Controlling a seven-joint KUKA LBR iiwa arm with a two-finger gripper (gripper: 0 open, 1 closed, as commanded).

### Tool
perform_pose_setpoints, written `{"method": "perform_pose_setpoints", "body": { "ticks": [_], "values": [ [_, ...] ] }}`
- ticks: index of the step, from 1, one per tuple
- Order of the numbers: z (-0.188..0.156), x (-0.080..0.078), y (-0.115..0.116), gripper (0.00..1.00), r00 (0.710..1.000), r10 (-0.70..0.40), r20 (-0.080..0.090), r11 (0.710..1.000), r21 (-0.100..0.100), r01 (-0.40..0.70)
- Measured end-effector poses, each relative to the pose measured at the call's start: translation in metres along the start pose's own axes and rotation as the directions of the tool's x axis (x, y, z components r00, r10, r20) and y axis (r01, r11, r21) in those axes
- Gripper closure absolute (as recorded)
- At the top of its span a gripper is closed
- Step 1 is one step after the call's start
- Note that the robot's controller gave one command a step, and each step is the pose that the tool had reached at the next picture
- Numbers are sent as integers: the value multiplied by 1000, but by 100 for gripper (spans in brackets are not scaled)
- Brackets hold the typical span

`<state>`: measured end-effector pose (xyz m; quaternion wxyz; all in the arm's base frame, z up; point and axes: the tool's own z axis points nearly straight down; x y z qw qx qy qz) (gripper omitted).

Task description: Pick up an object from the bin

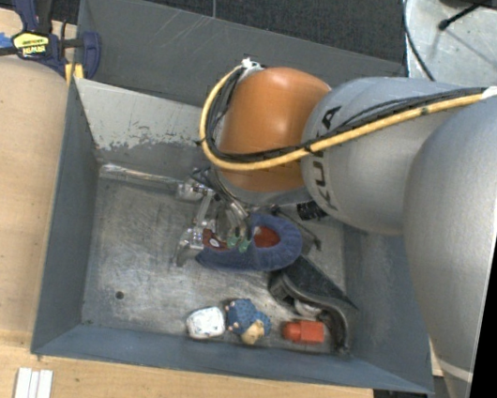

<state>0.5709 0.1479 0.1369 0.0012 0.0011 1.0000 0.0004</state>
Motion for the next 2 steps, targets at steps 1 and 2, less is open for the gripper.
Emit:
{"method": "perform_pose_setpoints", "body": {
  "ticks": [1, 2],
  "values": [
    [0, 0, 0, 100, 1000, 0, 0, 1000, 0, 0],
    [2, 47, -28, 100, 972, -236, -3, 972, 0, 236]
  ]
}}
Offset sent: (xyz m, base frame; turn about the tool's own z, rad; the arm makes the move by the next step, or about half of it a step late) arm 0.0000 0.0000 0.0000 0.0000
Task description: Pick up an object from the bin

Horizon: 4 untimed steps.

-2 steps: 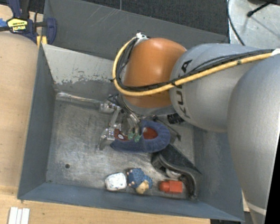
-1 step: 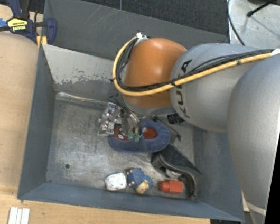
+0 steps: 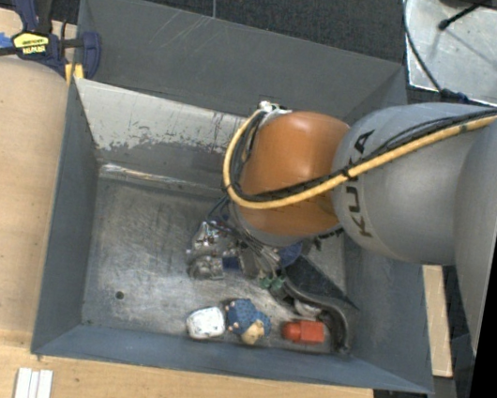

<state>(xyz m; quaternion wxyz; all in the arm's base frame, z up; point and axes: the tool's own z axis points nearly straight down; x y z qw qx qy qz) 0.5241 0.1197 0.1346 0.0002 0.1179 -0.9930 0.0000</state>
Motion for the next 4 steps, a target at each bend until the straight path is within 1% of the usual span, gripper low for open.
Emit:
{"method": "perform_pose_setpoints", "body": {
  "ticks": [1, 2, 3, 4],
  "values": [
    [4, 41, -72, 100, 1000, -15, -2, 1000, 4, 15],
    [4, 39, -67, 0, 1000, -21, 1, 1000, 0, 21],
    [48, 29, -88, 0, 984, 177, -13, 984, -10, -177],
    [51, 35, -90, 100, 983, 181, -37, 983, -5, -182]
  ]
}}
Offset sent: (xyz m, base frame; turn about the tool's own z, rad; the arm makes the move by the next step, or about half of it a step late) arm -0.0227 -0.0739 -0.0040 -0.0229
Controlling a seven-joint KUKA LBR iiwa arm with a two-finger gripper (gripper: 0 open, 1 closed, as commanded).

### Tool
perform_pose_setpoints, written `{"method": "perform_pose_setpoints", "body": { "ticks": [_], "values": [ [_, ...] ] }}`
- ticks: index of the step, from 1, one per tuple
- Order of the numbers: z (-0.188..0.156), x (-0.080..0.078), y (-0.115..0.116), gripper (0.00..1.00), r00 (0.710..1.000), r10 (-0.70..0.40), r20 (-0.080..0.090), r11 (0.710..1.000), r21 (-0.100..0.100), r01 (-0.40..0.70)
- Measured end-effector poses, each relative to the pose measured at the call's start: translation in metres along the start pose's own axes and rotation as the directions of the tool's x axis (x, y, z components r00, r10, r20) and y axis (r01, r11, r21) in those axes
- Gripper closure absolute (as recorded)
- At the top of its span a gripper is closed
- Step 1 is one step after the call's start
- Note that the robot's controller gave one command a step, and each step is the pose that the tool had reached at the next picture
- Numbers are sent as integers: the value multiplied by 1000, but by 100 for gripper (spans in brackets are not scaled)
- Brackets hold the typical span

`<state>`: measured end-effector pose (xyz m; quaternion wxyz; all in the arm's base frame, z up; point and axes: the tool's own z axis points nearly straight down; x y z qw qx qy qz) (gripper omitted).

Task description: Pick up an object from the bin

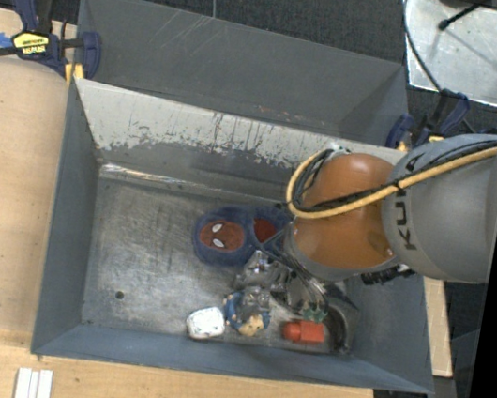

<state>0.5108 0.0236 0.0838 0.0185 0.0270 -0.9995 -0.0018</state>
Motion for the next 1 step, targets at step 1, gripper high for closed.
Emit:
{"method": "perform_pose_setpoints", "body": {
  "ticks": [1],
  "values": [
    [-121, -9, -4, 100, 991, -129, 47, 992, 11, 128]
  ]
}}
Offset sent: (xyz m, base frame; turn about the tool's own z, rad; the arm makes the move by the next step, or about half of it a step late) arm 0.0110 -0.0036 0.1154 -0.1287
